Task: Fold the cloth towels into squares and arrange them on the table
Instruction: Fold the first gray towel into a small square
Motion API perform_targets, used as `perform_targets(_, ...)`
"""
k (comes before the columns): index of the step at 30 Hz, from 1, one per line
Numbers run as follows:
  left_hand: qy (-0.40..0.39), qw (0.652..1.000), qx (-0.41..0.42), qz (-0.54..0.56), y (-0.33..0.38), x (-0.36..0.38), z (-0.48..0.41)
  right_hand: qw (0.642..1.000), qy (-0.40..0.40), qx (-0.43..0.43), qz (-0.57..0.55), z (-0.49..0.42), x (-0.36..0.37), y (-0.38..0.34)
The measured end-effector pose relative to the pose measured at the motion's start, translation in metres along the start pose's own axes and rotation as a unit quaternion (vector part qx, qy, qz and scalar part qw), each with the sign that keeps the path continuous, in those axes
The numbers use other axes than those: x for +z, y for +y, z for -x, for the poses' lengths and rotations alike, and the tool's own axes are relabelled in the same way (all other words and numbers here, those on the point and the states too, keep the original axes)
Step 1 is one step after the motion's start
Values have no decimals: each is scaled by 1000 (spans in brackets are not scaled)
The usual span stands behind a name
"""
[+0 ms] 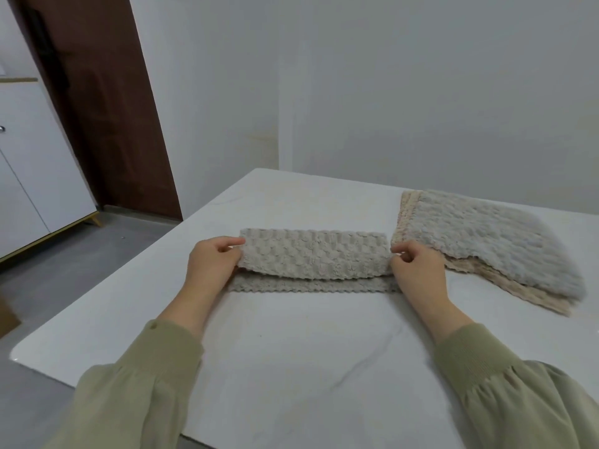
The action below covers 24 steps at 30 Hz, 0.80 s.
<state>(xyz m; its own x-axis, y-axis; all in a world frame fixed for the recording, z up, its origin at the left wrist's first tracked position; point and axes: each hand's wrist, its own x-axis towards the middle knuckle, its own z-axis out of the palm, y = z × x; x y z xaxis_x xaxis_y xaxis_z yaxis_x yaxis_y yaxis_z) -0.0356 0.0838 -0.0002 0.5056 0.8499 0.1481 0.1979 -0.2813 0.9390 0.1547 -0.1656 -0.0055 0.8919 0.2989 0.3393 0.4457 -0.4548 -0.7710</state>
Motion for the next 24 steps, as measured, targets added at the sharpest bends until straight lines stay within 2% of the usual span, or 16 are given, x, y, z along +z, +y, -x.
perform_targets(2,-9,997,18,-68,1,2,1,1000,-9,6,23,-1,0,2)
perform_targets(7,-10,988,45,-146,1,6,-1,997,-12,-18,79,-4,4,-2)
perform_targets(13,1,993,68,-98,5,0,4,998,40,-35,20,-2,0,-5)
perform_targets(18,-39,974,48,-218,4,1,5,1000,-6,-6,4,-2,3,-4)
perform_targets(24,-38,963,46,-261,6,0,6,997,-39,-1,61,-4,4,-4)
